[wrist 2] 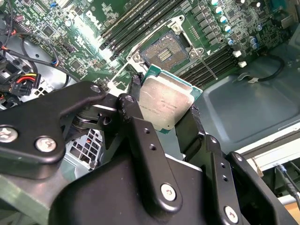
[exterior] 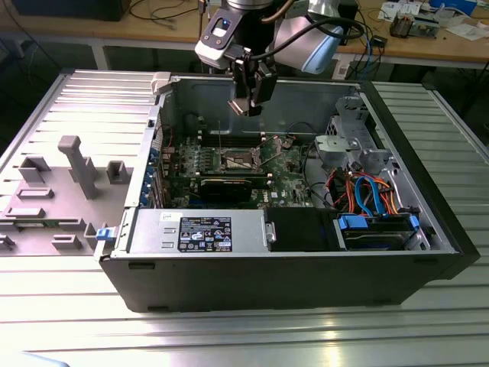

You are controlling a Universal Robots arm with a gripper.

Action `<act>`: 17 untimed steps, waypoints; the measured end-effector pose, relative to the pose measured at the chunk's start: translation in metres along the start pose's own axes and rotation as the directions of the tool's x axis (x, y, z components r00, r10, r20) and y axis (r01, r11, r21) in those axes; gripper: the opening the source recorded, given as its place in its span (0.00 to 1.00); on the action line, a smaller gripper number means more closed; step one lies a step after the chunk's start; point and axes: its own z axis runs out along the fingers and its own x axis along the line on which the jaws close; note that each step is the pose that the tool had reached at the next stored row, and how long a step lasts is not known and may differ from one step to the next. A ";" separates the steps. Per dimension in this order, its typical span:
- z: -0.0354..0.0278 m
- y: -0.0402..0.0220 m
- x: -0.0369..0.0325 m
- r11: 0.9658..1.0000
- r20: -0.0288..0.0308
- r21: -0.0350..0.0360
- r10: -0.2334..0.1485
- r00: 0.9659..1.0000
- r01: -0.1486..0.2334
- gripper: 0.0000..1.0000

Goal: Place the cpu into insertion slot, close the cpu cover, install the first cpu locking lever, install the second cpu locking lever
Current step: 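Place the cpu into insertion slot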

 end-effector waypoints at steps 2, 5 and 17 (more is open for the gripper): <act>0.0001 0.0000 0.0000 1.000 0.001 0.000 0.016 1.000 -0.016 0.55; 0.0006 0.0000 0.0000 0.999 0.004 -0.001 0.052 0.999 -0.052 0.55; 0.0073 -0.0003 0.0004 0.989 0.008 0.012 0.149 0.989 -0.150 0.55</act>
